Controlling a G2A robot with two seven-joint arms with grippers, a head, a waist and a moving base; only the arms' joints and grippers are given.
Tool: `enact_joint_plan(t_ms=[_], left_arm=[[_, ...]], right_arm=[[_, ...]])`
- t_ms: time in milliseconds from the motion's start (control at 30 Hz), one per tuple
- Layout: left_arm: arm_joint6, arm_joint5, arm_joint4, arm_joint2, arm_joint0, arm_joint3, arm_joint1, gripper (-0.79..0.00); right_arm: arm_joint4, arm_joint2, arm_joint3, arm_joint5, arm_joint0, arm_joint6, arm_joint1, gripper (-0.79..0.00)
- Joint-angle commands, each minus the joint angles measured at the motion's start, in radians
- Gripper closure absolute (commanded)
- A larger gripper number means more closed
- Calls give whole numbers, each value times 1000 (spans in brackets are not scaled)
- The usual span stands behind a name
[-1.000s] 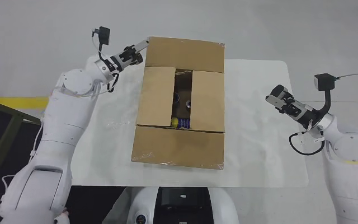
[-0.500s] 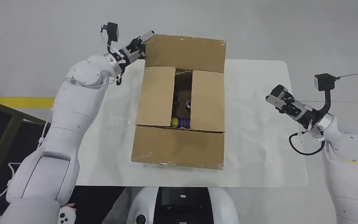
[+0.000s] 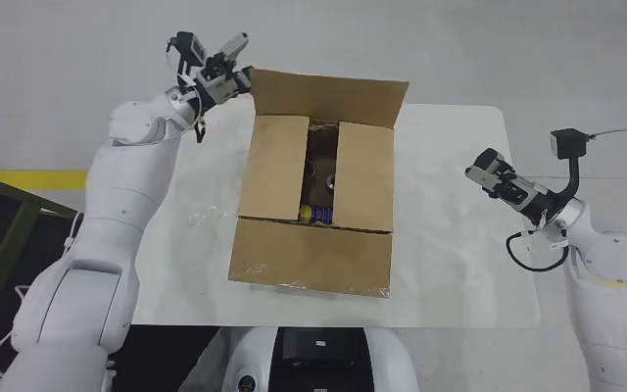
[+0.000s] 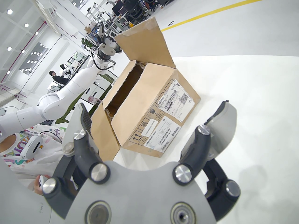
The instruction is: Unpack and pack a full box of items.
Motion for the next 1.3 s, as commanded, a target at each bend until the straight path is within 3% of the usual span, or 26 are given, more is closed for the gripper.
enact_joint_plan(t_ms=[0,233,800,1267], left_arm=[[-49,9,-40,-17,11,-14,3,-785],[-185,54,-113,-67,65,-60,21,-785],[-325,129,-42,-125,181,-169,66,-785],[-273,124,61,-122,224,-229,82,-785]], right_arm=[[0,0,0,0,0,0,0,-785],[0,0,0,0,0,0,0,-785],[0,0,0,0,0,0,0,-785],[0,0,0,0,0,0,0,-785]])
